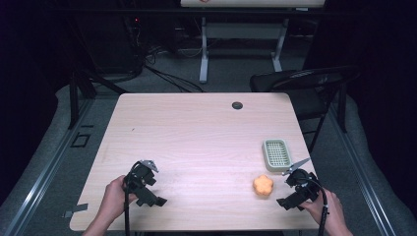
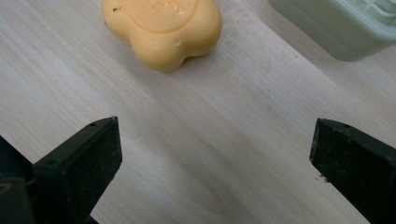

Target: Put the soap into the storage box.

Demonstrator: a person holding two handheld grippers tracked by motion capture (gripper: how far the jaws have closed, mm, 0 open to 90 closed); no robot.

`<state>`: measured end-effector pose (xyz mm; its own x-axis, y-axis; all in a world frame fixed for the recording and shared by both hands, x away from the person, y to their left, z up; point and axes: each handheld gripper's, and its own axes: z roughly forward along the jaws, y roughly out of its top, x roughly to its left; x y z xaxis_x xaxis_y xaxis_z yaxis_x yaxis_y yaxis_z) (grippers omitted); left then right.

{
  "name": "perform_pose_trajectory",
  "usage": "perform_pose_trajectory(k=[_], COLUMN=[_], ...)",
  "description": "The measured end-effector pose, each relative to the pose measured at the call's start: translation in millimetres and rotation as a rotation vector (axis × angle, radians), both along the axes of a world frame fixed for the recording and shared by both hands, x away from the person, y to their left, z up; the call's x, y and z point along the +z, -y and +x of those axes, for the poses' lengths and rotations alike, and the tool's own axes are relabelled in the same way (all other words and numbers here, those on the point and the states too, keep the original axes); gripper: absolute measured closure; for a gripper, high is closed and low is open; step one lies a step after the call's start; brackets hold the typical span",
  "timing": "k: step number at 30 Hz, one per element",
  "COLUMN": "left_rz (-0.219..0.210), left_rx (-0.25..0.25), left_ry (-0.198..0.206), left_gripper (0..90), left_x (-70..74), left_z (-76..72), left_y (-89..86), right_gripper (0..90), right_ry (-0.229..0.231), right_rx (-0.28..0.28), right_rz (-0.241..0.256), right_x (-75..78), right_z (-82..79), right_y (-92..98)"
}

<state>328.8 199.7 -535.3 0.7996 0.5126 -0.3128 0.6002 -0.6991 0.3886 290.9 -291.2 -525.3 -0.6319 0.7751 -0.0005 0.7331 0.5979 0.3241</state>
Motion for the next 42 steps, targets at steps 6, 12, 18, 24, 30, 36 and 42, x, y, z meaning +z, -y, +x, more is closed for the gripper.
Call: perform_pose_trajectory(k=[6,12,18,24,30,36,42], left_rz=[-0.004,-0.005,-0.001,-0.001,-0.001,-0.001,0.0], left_rx=[0.003,0.0,-0.003,-0.002,-0.002,-0.004,-0.005], left_ry=[0.004,0.005,0.002,0.0,-0.003,-0.002,-0.005], left_gripper=[1.4,1.3,1.3,1.3,1.3,1.3,1.3], left_x=[0.5,0.7,0.2,-0.1,-0.6,-1.3,-1.8], left_z=[-0.5,-0.8,-0.4,0.0,0.3,0.7,0.9], left_y=[-1.1,-0.9,0.1,-0.2,0.6,1.2,2.2], right_gripper=[1.7,0.2,0.2,0.0,0.0,1.0,0.9], right_ry=[0.002,0.008,0.046,0.079,0.094,0.104,0.094], right_rx=[0.01,0.016,0.02,0.043,0.083,0.119,0.13], right_rz=[-0.006,0.007,0.055,0.087,0.077,0.041,0.016], right_x=[0.5,1.3,4.0,6.9,5.0,-0.7,-6.9], right_z=[-0.2,-0.4,-0.4,3.3,7.4,16.6,23.5], right_y=[-2.2,-5.0,-9.3,-22.7,-38.9,-54.5,-59.1])
